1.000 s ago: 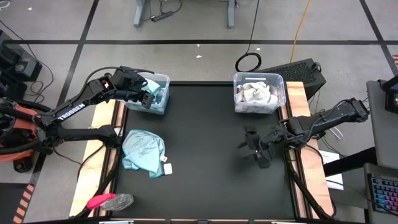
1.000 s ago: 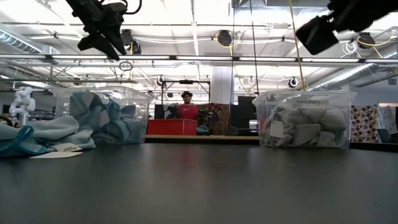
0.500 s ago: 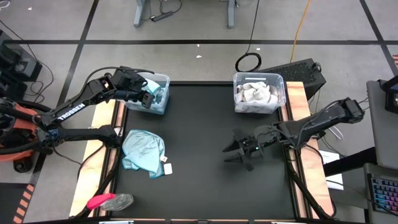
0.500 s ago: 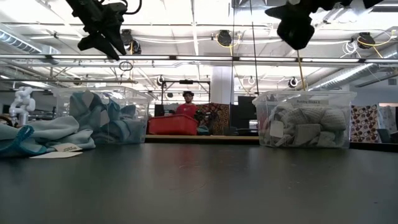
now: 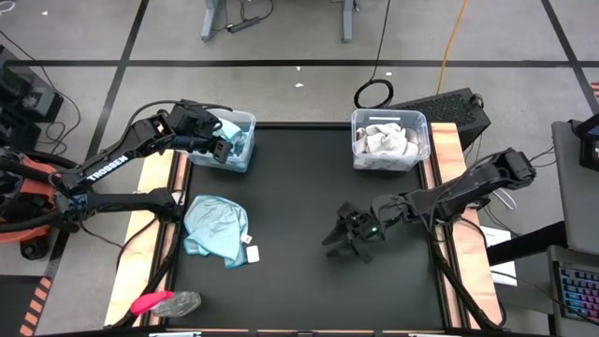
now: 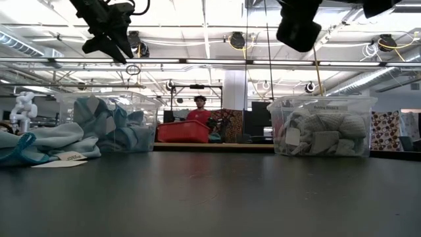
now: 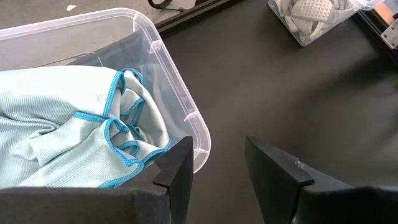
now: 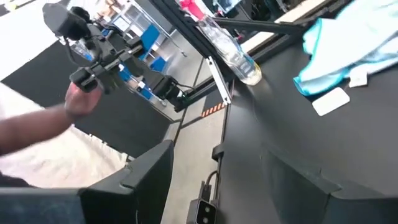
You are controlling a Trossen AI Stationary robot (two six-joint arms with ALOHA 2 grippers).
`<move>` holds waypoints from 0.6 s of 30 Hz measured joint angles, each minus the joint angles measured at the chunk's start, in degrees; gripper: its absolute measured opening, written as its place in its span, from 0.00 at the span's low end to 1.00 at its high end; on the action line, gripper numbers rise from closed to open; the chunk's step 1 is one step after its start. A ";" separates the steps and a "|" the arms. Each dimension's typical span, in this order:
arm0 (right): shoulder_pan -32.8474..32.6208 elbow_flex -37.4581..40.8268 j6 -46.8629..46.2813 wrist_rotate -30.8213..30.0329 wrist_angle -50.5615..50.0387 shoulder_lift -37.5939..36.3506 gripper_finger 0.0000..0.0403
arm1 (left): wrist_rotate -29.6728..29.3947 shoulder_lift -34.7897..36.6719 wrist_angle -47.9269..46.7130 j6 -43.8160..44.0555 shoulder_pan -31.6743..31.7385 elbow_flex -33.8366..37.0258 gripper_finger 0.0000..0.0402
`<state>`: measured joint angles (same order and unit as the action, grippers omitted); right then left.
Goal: Sort microfiber towel by color & place in baskets
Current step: Put the blue microfiber towel into the left transparent bin
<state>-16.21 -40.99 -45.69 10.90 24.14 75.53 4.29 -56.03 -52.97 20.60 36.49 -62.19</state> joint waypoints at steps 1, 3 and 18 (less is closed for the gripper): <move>0.00 0.00 0.22 0.02 0.65 0.28 0.57 | 0.00 0.00 0.00 0.00 0.00 0.00 0.38; 0.00 0.00 1.80 0.68 1.38 0.54 0.57 | 0.00 0.00 0.00 0.00 0.00 0.00 0.38; 1.18 -4.95 7.91 -12.74 1.61 0.50 0.57 | -2.86 -0.11 4.74 -5.30 -0.02 0.00 0.38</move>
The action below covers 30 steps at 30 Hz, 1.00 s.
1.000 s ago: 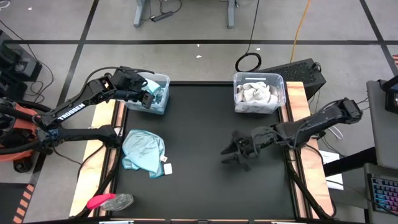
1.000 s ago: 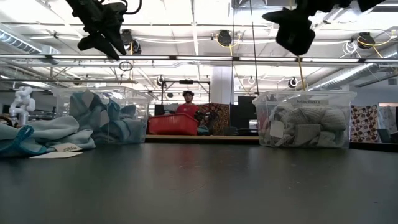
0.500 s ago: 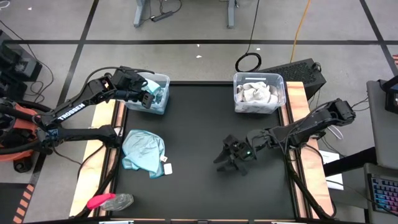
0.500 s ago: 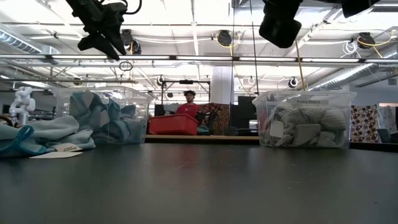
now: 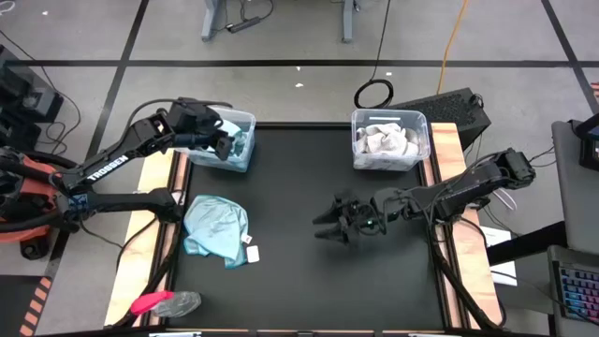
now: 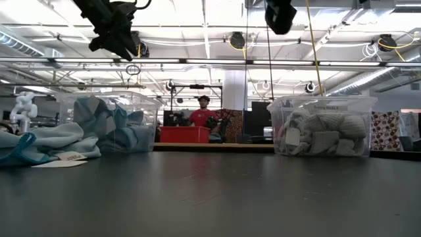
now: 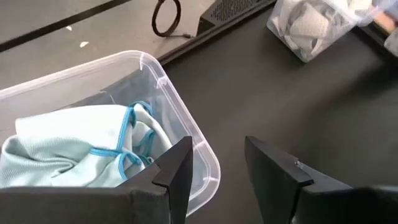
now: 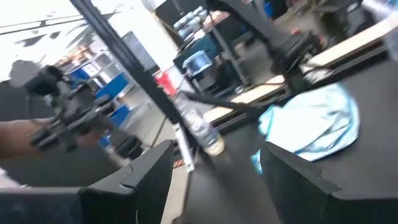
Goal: Sort microfiber towel by color & place in baskets
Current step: Put the blue microfiber towel into the left transparent bin
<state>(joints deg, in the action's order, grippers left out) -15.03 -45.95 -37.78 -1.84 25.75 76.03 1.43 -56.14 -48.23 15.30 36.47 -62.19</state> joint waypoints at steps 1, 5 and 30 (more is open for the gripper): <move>0.02 -0.44 0.62 -1.28 -0.08 0.00 0.57 | 0.01 0.00 -0.23 -1.01 0.00 0.00 0.38; 0.83 -2.08 1.55 -2.87 -0.45 0.04 0.57 | 5.55 -0.40 -4.48 -7.70 -0.47 0.00 0.38; 0.76 -2.63 2.24 2.84 -11.72 0.09 0.57 | 2.65 -3.56 -25.27 0.26 -38.99 5.72 0.81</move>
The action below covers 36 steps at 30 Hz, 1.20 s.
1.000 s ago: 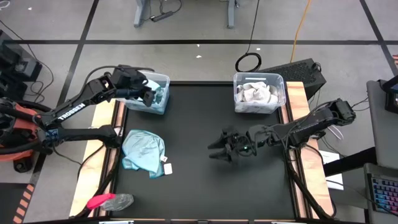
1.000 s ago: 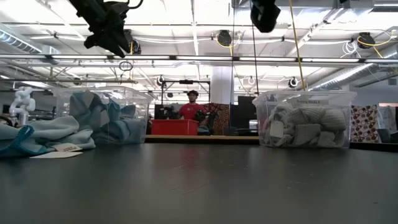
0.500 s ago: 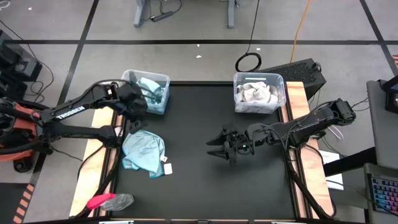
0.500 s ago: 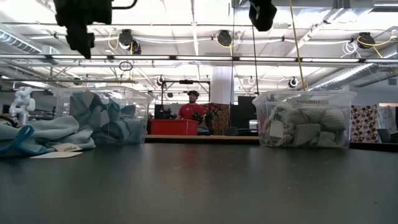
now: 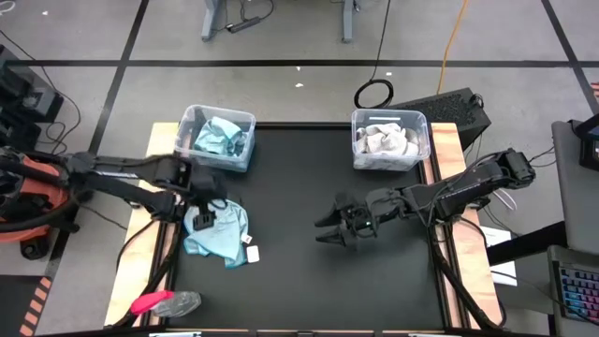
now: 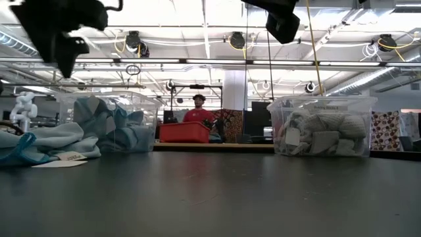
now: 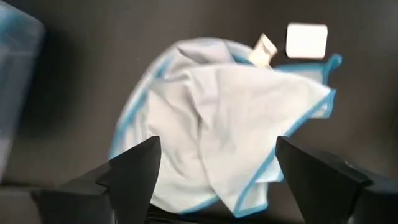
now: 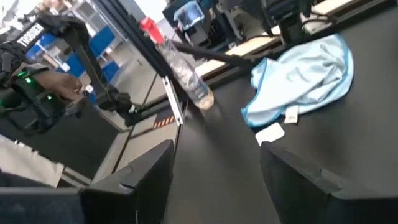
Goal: Sort microfiber towel by color & place in baskets
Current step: Put the blue microfiber towel into the left transparent bin
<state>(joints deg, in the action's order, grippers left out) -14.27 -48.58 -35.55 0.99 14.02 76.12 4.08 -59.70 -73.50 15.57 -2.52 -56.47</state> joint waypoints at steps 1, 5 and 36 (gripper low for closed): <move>-0.06 0.00 0.08 0.54 -0.64 0.00 0.57 | -0.03 -0.62 0.45 1.37 -1.51 0.77 0.81; -0.38 0.00 0.26 1.11 -2.83 0.00 0.57 | -0.72 -2.82 4.99 6.39 -7.09 4.43 0.81; -0.68 0.02 -2.78 2.36 -5.35 0.00 0.57 | -8.16 -21.42 41.98 23.99 -16.02 21.23 0.44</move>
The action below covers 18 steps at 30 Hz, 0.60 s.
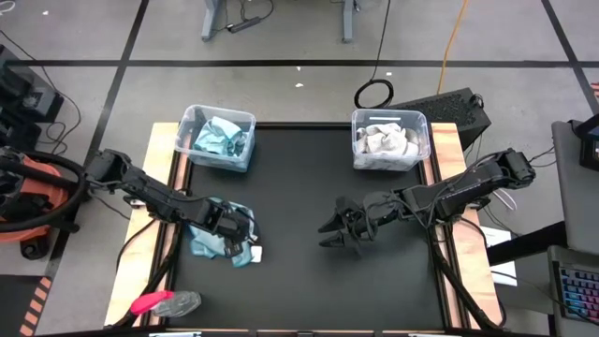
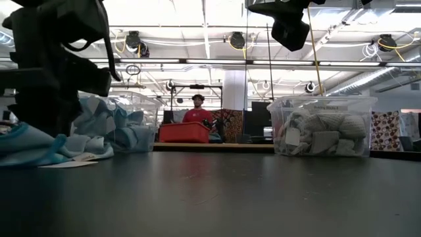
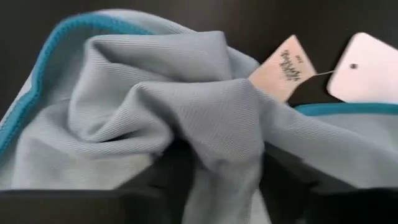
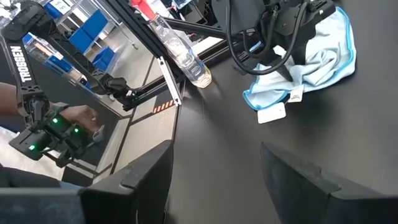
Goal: Sort microfiber towel by color & place in baskets
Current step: Put the blue microfiber towel into the left transparent bin
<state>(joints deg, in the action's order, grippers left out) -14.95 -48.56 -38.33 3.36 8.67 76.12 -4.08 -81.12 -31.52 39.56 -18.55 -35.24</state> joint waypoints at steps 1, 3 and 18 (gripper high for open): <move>-0.11 0.00 0.00 0.00 0.00 0.00 0.57 | 0.03 -0.04 0.60 -0.44 0.00 0.04 0.36; -0.15 0.00 0.00 -0.02 0.00 0.00 0.57 | 0.58 -0.10 1.76 -1.26 0.01 0.04 0.21; -0.17 0.00 -0.01 -0.28 0.12 0.00 0.57 | -0.19 3.01 -8.70 -8.23 1.06 -12.65 0.05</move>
<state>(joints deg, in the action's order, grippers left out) -15.11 -48.56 -38.34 3.07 8.79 76.12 -4.26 -78.11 -40.22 31.33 -17.48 -47.89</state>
